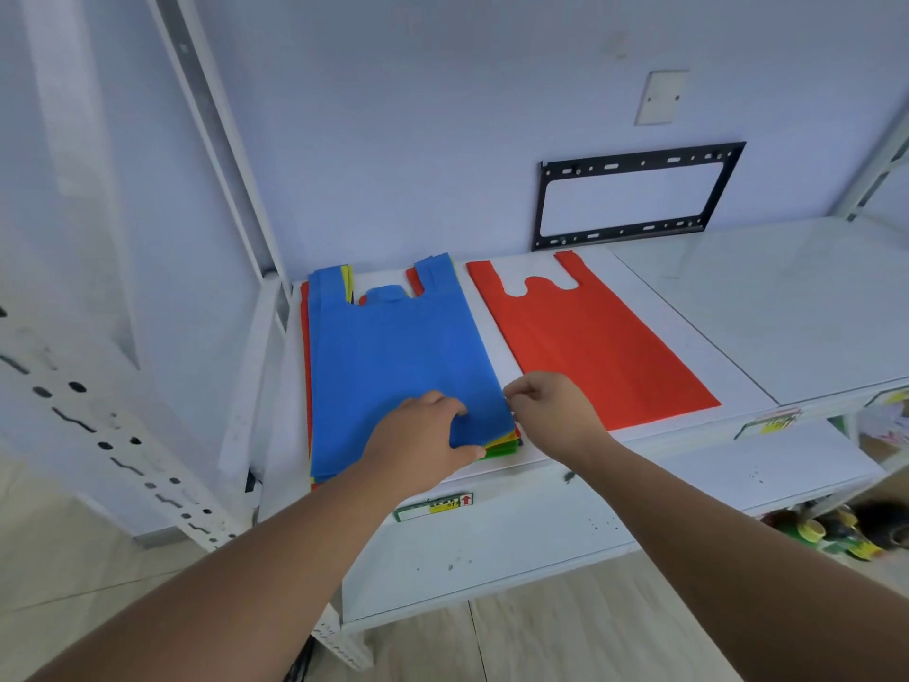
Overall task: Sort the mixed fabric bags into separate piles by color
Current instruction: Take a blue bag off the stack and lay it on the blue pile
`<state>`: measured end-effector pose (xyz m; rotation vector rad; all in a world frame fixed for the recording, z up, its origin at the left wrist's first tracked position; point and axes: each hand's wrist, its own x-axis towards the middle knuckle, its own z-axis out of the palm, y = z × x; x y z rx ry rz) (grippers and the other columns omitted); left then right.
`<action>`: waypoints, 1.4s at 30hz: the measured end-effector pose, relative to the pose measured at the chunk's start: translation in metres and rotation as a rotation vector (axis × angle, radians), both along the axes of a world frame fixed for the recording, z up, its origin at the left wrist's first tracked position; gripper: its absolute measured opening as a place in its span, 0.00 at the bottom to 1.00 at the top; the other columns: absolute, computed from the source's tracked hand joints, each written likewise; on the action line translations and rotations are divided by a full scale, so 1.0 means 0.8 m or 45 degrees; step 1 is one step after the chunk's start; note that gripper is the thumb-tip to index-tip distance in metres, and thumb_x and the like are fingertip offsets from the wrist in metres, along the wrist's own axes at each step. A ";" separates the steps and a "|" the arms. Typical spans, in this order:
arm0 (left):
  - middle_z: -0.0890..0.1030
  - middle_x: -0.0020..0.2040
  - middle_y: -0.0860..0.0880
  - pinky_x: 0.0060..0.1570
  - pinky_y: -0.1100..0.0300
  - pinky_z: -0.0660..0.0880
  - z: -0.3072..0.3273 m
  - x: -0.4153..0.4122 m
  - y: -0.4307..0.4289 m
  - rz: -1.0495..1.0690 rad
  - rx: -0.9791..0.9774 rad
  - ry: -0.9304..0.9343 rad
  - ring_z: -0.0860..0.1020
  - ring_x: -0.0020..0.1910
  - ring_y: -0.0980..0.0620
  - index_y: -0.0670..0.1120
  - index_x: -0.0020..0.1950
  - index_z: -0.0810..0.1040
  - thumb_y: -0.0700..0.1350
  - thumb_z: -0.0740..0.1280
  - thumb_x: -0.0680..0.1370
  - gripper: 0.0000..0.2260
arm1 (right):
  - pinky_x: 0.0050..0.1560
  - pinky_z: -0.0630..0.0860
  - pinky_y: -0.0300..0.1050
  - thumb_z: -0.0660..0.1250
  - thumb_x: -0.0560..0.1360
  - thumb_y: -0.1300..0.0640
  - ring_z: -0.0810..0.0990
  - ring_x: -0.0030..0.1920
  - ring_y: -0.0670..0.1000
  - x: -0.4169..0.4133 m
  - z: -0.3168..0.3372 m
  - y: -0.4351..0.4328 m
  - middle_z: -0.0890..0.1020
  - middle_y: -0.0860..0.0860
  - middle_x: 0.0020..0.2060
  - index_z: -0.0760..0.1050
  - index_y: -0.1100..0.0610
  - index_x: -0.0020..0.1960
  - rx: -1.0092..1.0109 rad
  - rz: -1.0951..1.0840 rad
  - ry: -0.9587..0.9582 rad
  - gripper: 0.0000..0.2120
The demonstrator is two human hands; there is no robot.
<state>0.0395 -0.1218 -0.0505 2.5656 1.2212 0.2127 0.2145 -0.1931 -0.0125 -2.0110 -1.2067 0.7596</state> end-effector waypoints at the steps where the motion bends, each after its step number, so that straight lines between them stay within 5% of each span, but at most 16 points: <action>1: 0.74 0.67 0.55 0.60 0.52 0.74 0.000 0.001 0.000 0.004 0.005 0.004 0.73 0.64 0.51 0.54 0.71 0.71 0.66 0.66 0.74 0.28 | 0.46 0.82 0.52 0.59 0.75 0.60 0.86 0.43 0.55 -0.001 0.000 0.002 0.86 0.54 0.43 0.80 0.54 0.53 0.016 -0.031 0.102 0.12; 5: 0.76 0.64 0.55 0.58 0.53 0.75 0.000 0.002 0.000 0.028 0.011 -0.025 0.75 0.62 0.51 0.54 0.69 0.73 0.67 0.66 0.74 0.28 | 0.45 0.82 0.48 0.58 0.79 0.65 0.85 0.37 0.53 -0.003 0.004 0.014 0.86 0.55 0.39 0.77 0.60 0.54 -0.052 -0.274 0.803 0.10; 7: 0.76 0.65 0.55 0.60 0.52 0.75 -0.001 0.002 0.000 0.017 -0.010 -0.046 0.75 0.62 0.52 0.54 0.69 0.73 0.67 0.65 0.75 0.27 | 0.49 0.82 0.51 0.57 0.79 0.66 0.83 0.37 0.55 -0.002 0.002 0.017 0.86 0.54 0.33 0.78 0.60 0.49 -0.110 -0.348 0.922 0.11; 9: 0.76 0.65 0.55 0.61 0.52 0.75 -0.001 0.001 0.001 0.010 -0.037 -0.074 0.75 0.62 0.52 0.54 0.68 0.74 0.66 0.65 0.76 0.26 | 0.48 0.82 0.50 0.57 0.79 0.67 0.83 0.37 0.55 0.001 0.000 0.015 0.86 0.53 0.30 0.79 0.58 0.46 -0.119 -0.350 0.899 0.13; 15: 0.78 0.59 0.53 0.53 0.53 0.77 0.001 0.001 -0.001 0.047 -0.033 -0.068 0.77 0.55 0.52 0.51 0.67 0.75 0.63 0.61 0.80 0.22 | 0.48 0.82 0.50 0.65 0.79 0.63 0.86 0.44 0.56 0.014 -0.015 0.004 0.85 0.62 0.49 0.77 0.58 0.56 -0.150 -0.158 0.870 0.07; 20: 0.79 0.56 0.52 0.50 0.52 0.78 0.004 0.006 -0.005 0.056 0.033 -0.026 0.78 0.52 0.51 0.51 0.65 0.75 0.60 0.61 0.80 0.19 | 0.50 0.83 0.50 0.65 0.78 0.67 0.87 0.50 0.58 0.019 -0.027 0.008 0.87 0.61 0.48 0.77 0.60 0.60 -0.187 -0.063 0.888 0.11; 28: 0.81 0.60 0.54 0.55 0.51 0.77 0.004 0.017 -0.009 0.063 0.160 0.050 0.79 0.57 0.50 0.53 0.69 0.73 0.65 0.61 0.77 0.25 | 0.44 0.83 0.47 0.67 0.76 0.67 0.86 0.42 0.55 0.023 -0.038 0.006 0.87 0.63 0.46 0.77 0.64 0.59 -0.162 -0.035 0.864 0.12; 32: 0.83 0.51 0.54 0.45 0.54 0.77 0.006 0.021 -0.012 0.109 0.219 0.002 0.81 0.48 0.50 0.53 0.61 0.77 0.59 0.61 0.78 0.17 | 0.34 0.81 0.45 0.72 0.75 0.63 0.81 0.33 0.54 0.018 -0.036 0.008 0.85 0.61 0.37 0.75 0.65 0.58 -0.133 -0.041 0.798 0.14; 35: 0.76 0.35 0.51 0.32 0.56 0.69 0.010 0.019 -0.010 0.175 0.231 -0.047 0.75 0.35 0.47 0.50 0.45 0.73 0.53 0.60 0.79 0.08 | 0.29 0.74 0.42 0.72 0.73 0.61 0.76 0.29 0.53 0.015 -0.034 0.009 0.81 0.57 0.34 0.73 0.57 0.55 -0.117 -0.059 0.486 0.13; 38: 0.72 0.31 0.51 0.30 0.55 0.68 0.013 0.014 -0.005 0.177 0.309 -0.087 0.73 0.32 0.47 0.50 0.42 0.70 0.52 0.59 0.81 0.10 | 0.27 0.67 0.40 0.69 0.73 0.59 0.73 0.27 0.51 0.017 -0.028 0.015 0.78 0.53 0.33 0.76 0.55 0.52 -0.090 -0.023 0.110 0.09; 40: 0.74 0.34 0.52 0.31 0.54 0.70 0.013 0.011 -0.001 0.156 0.350 -0.122 0.74 0.34 0.48 0.50 0.43 0.72 0.53 0.59 0.82 0.11 | 0.29 0.67 0.41 0.66 0.76 0.55 0.71 0.27 0.51 0.015 -0.021 0.023 0.77 0.54 0.32 0.80 0.62 0.50 -0.087 -0.026 0.237 0.10; 42: 0.78 0.42 0.53 0.36 0.54 0.75 0.014 0.008 0.002 0.097 0.308 -0.192 0.77 0.41 0.50 0.52 0.50 0.79 0.55 0.60 0.82 0.11 | 0.30 0.70 0.43 0.62 0.79 0.46 0.74 0.27 0.53 0.009 -0.009 0.031 0.81 0.57 0.33 0.80 0.64 0.48 -0.200 -0.060 0.646 0.20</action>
